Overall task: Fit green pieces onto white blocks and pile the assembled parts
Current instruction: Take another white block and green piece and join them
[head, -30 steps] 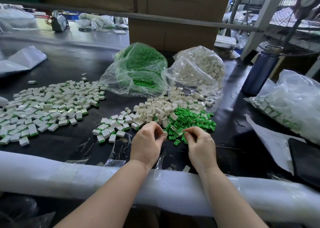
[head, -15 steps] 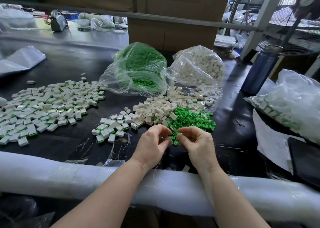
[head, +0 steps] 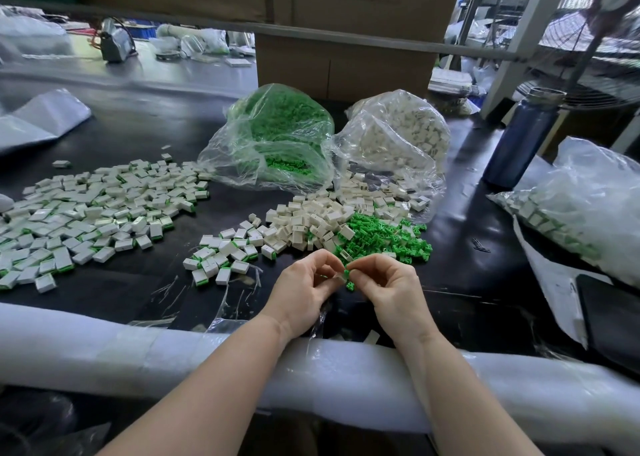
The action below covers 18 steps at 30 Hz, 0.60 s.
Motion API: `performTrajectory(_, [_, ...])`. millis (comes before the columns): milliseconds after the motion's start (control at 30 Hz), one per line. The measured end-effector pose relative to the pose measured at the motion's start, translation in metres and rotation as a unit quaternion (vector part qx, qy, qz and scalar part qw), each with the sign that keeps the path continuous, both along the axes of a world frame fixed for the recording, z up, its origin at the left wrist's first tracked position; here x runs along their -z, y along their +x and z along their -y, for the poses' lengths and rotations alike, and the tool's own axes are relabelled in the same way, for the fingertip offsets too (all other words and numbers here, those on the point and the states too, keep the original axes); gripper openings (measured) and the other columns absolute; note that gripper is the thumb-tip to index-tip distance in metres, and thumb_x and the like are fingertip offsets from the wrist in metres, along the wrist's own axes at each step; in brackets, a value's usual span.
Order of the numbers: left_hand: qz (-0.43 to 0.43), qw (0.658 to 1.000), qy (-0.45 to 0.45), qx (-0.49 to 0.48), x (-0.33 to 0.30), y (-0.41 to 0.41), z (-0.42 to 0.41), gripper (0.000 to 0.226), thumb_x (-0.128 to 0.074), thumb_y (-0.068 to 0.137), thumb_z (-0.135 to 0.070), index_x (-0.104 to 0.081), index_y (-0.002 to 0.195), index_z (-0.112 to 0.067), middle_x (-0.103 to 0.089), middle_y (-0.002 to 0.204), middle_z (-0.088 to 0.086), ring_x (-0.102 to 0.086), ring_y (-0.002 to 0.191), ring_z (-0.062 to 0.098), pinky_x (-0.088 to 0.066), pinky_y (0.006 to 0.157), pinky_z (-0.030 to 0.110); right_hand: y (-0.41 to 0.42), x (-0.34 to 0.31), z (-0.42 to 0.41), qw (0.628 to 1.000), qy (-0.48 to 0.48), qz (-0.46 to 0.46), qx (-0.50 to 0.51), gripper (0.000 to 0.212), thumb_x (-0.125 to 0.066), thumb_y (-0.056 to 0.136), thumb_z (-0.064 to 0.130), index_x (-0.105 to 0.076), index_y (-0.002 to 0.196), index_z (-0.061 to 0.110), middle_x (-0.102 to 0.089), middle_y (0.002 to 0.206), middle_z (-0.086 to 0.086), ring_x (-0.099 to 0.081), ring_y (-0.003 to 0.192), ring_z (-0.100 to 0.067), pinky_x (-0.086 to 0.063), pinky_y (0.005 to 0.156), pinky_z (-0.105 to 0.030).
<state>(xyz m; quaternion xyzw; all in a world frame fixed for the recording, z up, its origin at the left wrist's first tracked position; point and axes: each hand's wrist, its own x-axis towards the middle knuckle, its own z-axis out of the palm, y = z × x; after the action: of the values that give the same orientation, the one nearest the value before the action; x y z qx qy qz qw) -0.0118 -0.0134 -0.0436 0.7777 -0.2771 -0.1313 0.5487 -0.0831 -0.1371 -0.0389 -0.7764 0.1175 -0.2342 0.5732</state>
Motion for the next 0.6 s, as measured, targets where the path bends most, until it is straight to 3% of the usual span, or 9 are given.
performTrajectory(167, [-0.013,1.0,-0.005,-0.016,0.0023,0.0022,-0.0004,0.019,-0.07,0.081,-0.011,-0.06,0.08,-0.028,-0.065,0.083,0.002,-0.061,0.078,0.017,-0.052,0.08,0.03,0.0,0.0019,0.0003,1.0,-0.013,-0.016,0.018,0.024,-0.07,0.079,0.0,-0.068,0.071,0.023,-0.067,0.068,0.008,-0.063,0.069,-0.005,-0.053,0.072,-0.024])
performTrajectory(333, [-0.027,0.999,-0.006,-0.02,0.0025,0.0027,-0.0006,0.01,-0.071,0.08,-0.011,-0.065,0.081,-0.019,-0.069,0.081,0.008,-0.066,0.081,0.026,-0.054,0.081,0.038,0.0007,0.0048,0.0012,0.998,-0.048,-0.04,0.027,0.022,-0.07,0.08,0.004,-0.067,0.07,0.024,-0.069,0.074,0.0,-0.065,0.078,-0.017,-0.054,0.078,-0.032])
performTrajectory(500, [-0.03,0.999,-0.014,-0.019,0.0012,0.003,-0.0018,0.014,-0.069,0.082,-0.01,-0.066,0.077,-0.023,-0.068,0.076,0.0,-0.062,0.072,0.011,-0.052,0.07,0.02,0.0005,0.003,0.0008,0.999,-0.025,-0.047,0.011,0.021,-0.067,0.082,0.002,-0.068,0.071,0.02,-0.067,0.069,0.003,-0.061,0.07,-0.013,-0.053,0.071,-0.031])
performTrajectory(600, [-0.031,0.999,-0.019,-0.014,0.0005,0.0028,-0.0016,0.014,-0.069,0.082,-0.008,-0.067,0.078,-0.021,-0.068,0.075,-0.003,-0.061,0.072,0.007,-0.05,0.07,0.017,0.0006,0.0031,0.0015,0.998,-0.01,-0.059,0.002,0.021,-0.067,0.081,0.001,-0.068,0.069,0.018,-0.063,0.063,0.005,-0.056,0.061,-0.01,-0.049,0.064,-0.029])
